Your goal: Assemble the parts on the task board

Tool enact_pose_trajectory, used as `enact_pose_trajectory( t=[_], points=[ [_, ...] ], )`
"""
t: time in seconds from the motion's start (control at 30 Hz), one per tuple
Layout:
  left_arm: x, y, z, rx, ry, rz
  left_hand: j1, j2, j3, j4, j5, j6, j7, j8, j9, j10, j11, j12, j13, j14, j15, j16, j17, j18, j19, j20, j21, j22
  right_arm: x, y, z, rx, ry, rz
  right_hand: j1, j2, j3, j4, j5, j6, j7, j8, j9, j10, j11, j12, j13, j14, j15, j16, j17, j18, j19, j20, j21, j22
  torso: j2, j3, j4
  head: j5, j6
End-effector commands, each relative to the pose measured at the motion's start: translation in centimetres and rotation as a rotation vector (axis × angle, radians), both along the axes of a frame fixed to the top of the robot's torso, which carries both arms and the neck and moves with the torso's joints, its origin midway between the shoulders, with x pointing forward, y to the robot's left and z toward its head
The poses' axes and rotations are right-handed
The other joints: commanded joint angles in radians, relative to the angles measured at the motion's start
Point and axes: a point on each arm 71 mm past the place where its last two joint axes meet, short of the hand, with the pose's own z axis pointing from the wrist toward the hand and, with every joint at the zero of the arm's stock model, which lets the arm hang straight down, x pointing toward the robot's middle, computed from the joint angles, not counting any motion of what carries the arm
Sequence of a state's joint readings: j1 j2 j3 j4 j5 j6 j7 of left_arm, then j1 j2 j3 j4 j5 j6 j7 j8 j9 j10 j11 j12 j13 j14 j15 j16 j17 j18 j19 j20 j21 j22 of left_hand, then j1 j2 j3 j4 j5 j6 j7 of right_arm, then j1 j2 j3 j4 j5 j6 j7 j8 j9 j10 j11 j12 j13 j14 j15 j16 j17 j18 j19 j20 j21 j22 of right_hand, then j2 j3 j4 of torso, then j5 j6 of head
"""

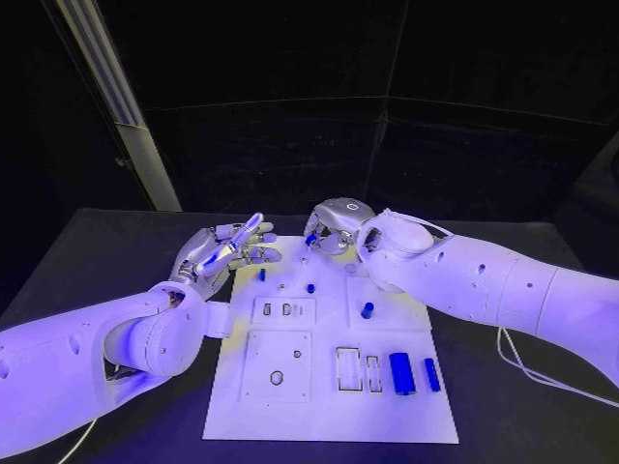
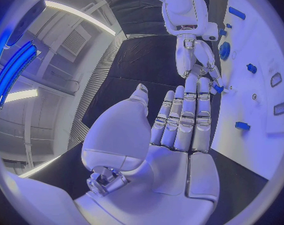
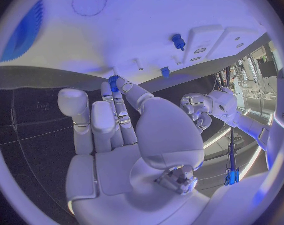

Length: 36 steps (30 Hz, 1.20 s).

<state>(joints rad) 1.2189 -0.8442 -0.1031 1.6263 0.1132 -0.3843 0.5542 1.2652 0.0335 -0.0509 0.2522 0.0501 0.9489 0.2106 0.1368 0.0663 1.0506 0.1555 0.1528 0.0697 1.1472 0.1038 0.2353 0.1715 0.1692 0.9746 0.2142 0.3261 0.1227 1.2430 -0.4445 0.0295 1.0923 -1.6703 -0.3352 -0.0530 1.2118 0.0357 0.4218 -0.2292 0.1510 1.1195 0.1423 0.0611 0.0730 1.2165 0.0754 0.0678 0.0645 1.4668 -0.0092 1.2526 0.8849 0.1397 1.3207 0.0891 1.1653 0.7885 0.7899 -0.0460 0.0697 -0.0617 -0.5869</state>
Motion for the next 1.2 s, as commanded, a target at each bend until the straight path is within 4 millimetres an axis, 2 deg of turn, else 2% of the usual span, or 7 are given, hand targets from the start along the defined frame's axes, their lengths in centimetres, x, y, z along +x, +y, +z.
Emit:
enact_pose_trajectory(
  t=[0.03,0.77,0.8,0.9,1.0,1.13,1.2],
  points=[
    [0.01,-0.14,0.18,-0.008,-0.007,-0.014,0.001,0.005,-0.006,0.001,0.001,0.004,0.006,-0.002,-0.001,-0.001,0.004,-0.003,-0.002,0.008,0.001,-0.003,0.001,0.014,0.008,0.001,-0.007,-0.001,-0.19,0.23,-0.44,-0.021,0.027,0.019,-0.001,-0.007,0.002,0.003,0.004,0.002,0.004,0.004,0.005,-0.007,0.002,-0.005,-0.001,0.007,-0.002,0.005,0.0,-0.007,-0.004,0.001,0.005,0.001,0.001,-0.001,0.0004,0.0,-0.001],
    [0.15,-0.02,0.15,-0.005,-0.005,-0.012,0.002,0.007,-0.008,0.0,0.001,0.004,0.006,-0.004,-0.001,-0.002,0.004,-0.006,-0.002,0.009,0.001,-0.005,0.002,0.014,0.009,0.001,-0.008,-0.002,-0.37,0.11,-0.29,-0.026,0.01,0.017,-0.011,-0.032,0.004,0.018,0.003,-0.011,0.007,0.001,0.002,-0.021,0.006,-0.007,-0.001,0.004,0.001,0.005,-0.005,-0.005,-0.011,0.004,0.005,-0.003,0.004,-0.0019,-0.0009,0.001,-0.001],
    [0.15,-0.01,0.15,-0.005,-0.004,-0.013,0.002,0.007,-0.008,0.0,0.001,0.004,0.006,-0.004,-0.001,-0.002,0.004,-0.006,-0.002,0.009,0.001,-0.005,0.002,0.014,0.009,0.001,-0.008,-0.002,-0.36,0.1,-0.28,-0.024,0.008,0.017,-0.015,-0.041,0.005,0.022,-0.001,-0.032,0.014,-0.001,-0.003,-0.041,0.01,-0.008,-0.003,0.001,0.007,0.002,-0.009,-0.002,-0.021,0.006,-0.006,-0.021,0.004,-0.0019,-0.001,0.001,-0.001],
    [0.16,-0.02,0.14,-0.005,-0.004,-0.013,0.002,0.007,-0.008,0.0,0.001,0.004,0.006,-0.004,-0.001,-0.002,0.004,-0.006,-0.002,0.009,0.001,-0.005,0.002,0.014,0.009,0.001,-0.008,-0.002,-0.31,0.09,-0.22,-0.016,0.001,0.019,-0.026,-0.088,-0.016,0.034,-0.026,-0.158,0.053,0.002,-0.013,-0.161,0.046,-0.008,-0.004,-0.038,0.035,-0.076,-0.139,0.017,-0.088,0.028,-0.093,-0.165,0.005,-0.0026,-0.0017,0.002,-0.001],
    [0.18,-0.02,0.13,-0.005,-0.003,-0.014,0.002,0.007,-0.008,0.0,0.001,0.004,0.006,-0.004,-0.001,-0.002,0.004,-0.006,-0.002,0.009,0.001,-0.005,0.003,0.014,0.009,0.001,-0.008,-0.002,-0.28,0.06,-0.14,-0.008,-0.008,0.019,-0.022,-0.111,-0.059,0.05,-0.021,-0.29,0.058,-0.004,-0.014,-0.238,0.057,-0.004,-0.002,-0.051,0.043,-0.118,-0.2,0.03,-0.121,0.043,-0.143,-0.237,0.005,-0.0025,-0.0009,0.001,-0.001],
    [0.2,0.05,0.12,-0.004,-0.002,-0.013,0.002,0.007,-0.008,0.0,0.001,0.004,0.006,-0.004,-0.001,-0.002,0.004,-0.006,-0.002,0.009,0.001,-0.005,0.003,0.014,0.009,0.001,-0.008,-0.002,-0.35,-0.19,0.01,0.003,-0.022,0.018,-0.008,-0.111,-0.087,0.064,-0.02,-0.305,0.059,-0.002,-0.011,-0.241,0.058,0.005,0.0,-0.045,0.044,-0.12,-0.199,0.031,-0.116,0.047,-0.146,-0.237,0.005,-0.0015,-0.0014,0.0,0.001],
    [0.2,0.12,0.12,-0.004,-0.001,-0.011,0.003,0.007,-0.009,-0.001,0.001,0.003,0.006,-0.005,-0.001,-0.004,0.004,-0.008,-0.002,0.009,0.001,-0.006,0.003,0.014,0.009,0.001,-0.009,-0.003,-0.49,-0.58,0.14,0.011,-0.029,0.017,0.0,-0.109,-0.097,0.069,-0.015,-0.284,0.058,0.002,-0.008,-0.23,0.056,0.013,0.002,-0.04,0.043,-0.117,-0.19,0.03,-0.11,0.047,-0.142,-0.231,0.005,-0.0012,-0.0026,0.0,0.001]
  ],
)
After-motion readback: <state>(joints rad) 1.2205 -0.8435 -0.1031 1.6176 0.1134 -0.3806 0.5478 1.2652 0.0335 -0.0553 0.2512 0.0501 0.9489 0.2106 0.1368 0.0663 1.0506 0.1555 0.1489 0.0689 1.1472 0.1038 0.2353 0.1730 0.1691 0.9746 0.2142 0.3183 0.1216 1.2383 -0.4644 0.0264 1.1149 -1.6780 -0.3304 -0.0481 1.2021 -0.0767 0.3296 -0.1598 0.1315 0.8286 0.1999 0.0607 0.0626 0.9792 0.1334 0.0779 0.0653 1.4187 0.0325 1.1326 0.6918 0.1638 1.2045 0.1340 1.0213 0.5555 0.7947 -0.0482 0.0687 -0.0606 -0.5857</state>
